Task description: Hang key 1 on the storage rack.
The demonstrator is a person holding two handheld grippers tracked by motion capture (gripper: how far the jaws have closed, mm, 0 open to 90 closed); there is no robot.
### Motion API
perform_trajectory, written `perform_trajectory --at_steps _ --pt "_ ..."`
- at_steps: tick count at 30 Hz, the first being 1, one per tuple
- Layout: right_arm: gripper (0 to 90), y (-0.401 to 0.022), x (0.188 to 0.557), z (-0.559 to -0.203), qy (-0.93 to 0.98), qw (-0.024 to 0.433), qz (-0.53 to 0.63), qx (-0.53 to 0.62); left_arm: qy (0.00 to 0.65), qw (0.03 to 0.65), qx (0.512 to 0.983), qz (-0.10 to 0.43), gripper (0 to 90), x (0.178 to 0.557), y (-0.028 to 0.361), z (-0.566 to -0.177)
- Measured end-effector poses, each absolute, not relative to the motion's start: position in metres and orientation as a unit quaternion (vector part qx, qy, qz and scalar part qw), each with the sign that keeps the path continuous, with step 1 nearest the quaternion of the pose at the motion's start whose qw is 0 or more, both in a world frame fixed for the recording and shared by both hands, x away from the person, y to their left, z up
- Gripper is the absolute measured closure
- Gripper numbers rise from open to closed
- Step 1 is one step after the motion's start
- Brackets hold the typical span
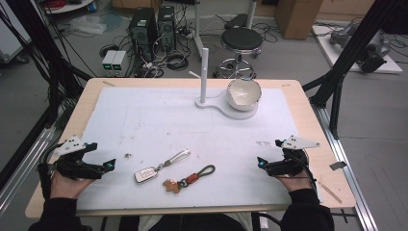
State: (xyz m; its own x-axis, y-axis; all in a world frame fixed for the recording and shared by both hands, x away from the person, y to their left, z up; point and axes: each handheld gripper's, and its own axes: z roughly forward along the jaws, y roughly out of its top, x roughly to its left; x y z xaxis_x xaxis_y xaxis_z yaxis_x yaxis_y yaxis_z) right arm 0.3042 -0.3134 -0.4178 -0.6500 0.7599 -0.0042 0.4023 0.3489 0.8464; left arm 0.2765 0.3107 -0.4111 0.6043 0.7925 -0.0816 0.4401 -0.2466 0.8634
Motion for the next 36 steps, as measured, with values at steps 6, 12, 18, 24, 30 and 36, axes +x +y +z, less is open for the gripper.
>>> perform_trajectory --at_steps 6,12,18,24,30,36 --pt "0.6 -0.313 0.304 -0.418 0.796 0.21 0.432 0.368 0.392 0.464 0.773 0.184 1.8 0.277 0.302 -0.408" --pt "0.6 -0.312 0.304 -0.419 0.797 0.21 0.431 0.367 0.381 0.477 0.774 0.168 1.8 0.278 0.293 -0.404" --pt "0.6 -0.312 0.304 -0.419 0.797 0.217 0.428 0.367 0.369 0.494 0.772 0.155 1.7 0.278 0.285 -0.398" --pt "0.6 -0.312 0.304 -0.419 0.797 0.219 0.426 0.367 0.353 0.487 0.785 0.145 1.8 0.279 0.27 -0.396" --pt "0.6 -0.312 0.304 -0.418 0.798 0.223 0.423 0.367 0.34 0.479 0.797 0.143 1.8 0.28 0.256 -0.395" --pt "0.6 -0.312 0.304 -0.419 0.798 0.227 0.421 0.366 0.333 0.472 0.805 0.136 1.8 0.281 0.244 -0.397"
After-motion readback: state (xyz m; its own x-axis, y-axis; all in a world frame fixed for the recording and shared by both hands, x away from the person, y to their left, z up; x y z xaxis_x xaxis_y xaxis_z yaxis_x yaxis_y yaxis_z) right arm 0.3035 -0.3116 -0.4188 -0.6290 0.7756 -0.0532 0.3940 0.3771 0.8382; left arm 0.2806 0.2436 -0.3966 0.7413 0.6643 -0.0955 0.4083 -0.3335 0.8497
